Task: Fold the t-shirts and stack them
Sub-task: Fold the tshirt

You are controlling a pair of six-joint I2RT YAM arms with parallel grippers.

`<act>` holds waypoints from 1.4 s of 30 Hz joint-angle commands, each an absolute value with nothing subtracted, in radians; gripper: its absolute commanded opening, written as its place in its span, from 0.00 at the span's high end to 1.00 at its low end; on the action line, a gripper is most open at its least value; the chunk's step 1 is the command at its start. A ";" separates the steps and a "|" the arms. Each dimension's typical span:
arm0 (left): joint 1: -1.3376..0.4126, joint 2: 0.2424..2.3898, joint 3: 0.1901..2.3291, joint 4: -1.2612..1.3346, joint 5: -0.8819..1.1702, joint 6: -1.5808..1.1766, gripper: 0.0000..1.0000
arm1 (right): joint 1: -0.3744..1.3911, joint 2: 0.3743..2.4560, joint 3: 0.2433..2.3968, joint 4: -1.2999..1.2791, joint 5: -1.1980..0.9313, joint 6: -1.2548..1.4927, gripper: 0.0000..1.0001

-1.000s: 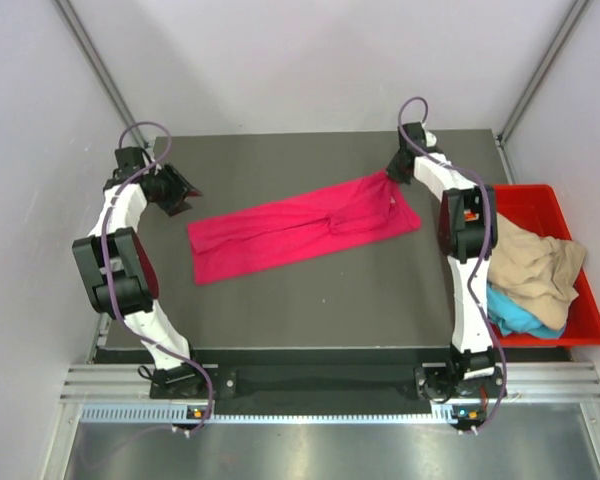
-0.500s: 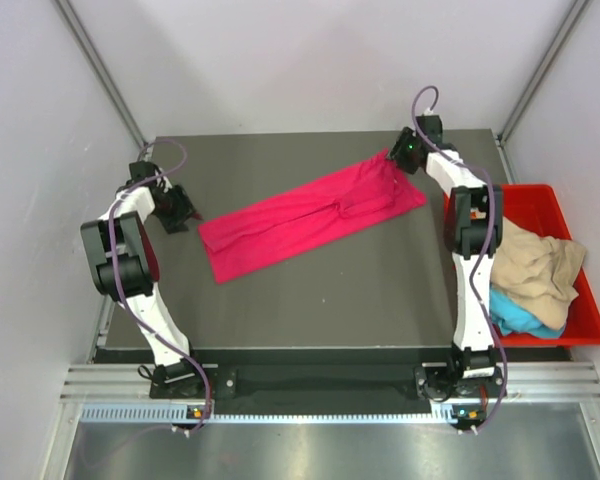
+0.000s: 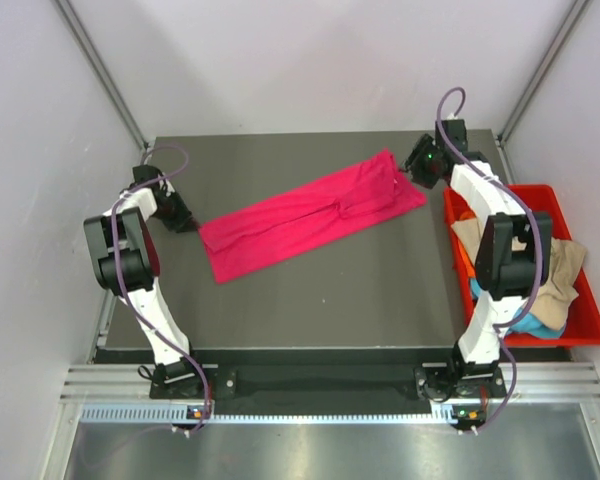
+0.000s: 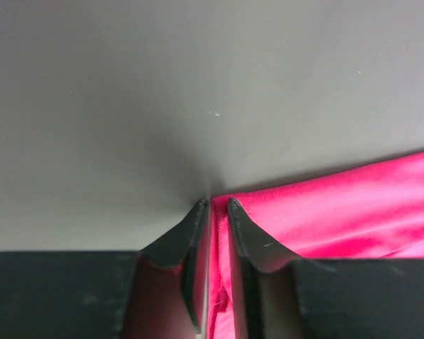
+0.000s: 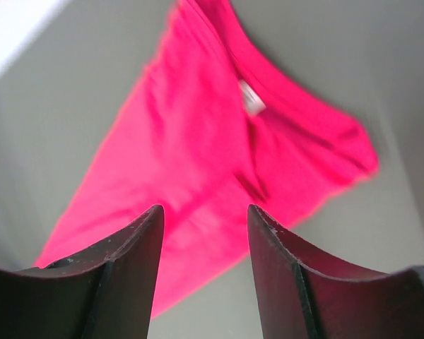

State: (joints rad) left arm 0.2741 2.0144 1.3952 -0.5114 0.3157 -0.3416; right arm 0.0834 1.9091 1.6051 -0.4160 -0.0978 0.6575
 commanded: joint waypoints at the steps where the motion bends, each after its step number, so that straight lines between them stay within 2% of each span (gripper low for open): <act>1: 0.276 2.043 1.407 -0.482 0.304 -0.344 0.79 | 0.094 1.827 1.505 -0.413 -0.083 0.684 0.49; 3: 0.276 2.043 1.401 -0.482 0.311 -0.342 0.81 | 0.095 1.806 1.448 -0.405 -0.086 0.680 0.50; 7: 0.275 2.051 1.400 -0.476 0.316 -0.350 1.00 | 0.097 1.755 1.367 -0.364 -0.087 0.677 0.50; 13: 0.275 2.051 1.410 -0.486 0.301 -0.370 1.00 | 0.109 1.738 1.307 -0.385 -0.045 0.696 0.50; 20: 0.278 2.023 1.408 -0.519 0.175 -0.393 1.00 | 0.120 1.772 1.279 -0.316 0.073 0.761 0.48; 25: 0.288 1.994 1.388 -0.523 0.124 -0.399 1.00 | 0.120 1.847 1.307 -0.266 0.138 0.773 0.52; 30: 0.301 1.988 1.387 -0.528 0.130 -0.408 1.00 | 0.118 1.942 1.354 -0.284 0.152 0.761 0.56; 33: 0.302 1.956 1.373 -0.512 0.215 -0.385 1.00 | 0.118 1.977 1.358 -0.275 0.163 0.761 0.57; 34: 0.301 1.944 1.365 -0.494 0.228 -0.382 0.84 | 0.118 1.992 1.364 -0.279 0.172 0.761 0.58; 38: 0.299 1.890 1.316 -0.447 0.300 -0.365 0.56 | 0.120 2.019 1.381 -0.307 0.233 0.759 0.62; 40: 0.299 1.879 1.283 -0.419 0.382 -0.344 0.53 | 0.120 2.025 1.385 -0.310 0.250 0.758 0.66; 42: 0.299 1.881 1.263 -0.400 0.403 -0.334 0.52 | 0.121 2.039 1.394 -0.314 0.256 0.744 0.77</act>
State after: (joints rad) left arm 0.2951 1.9266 1.2926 -0.4736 0.3111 -0.3717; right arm 0.1116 2.0068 1.3582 -0.3027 0.2001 0.7582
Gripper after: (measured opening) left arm 0.480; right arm 0.252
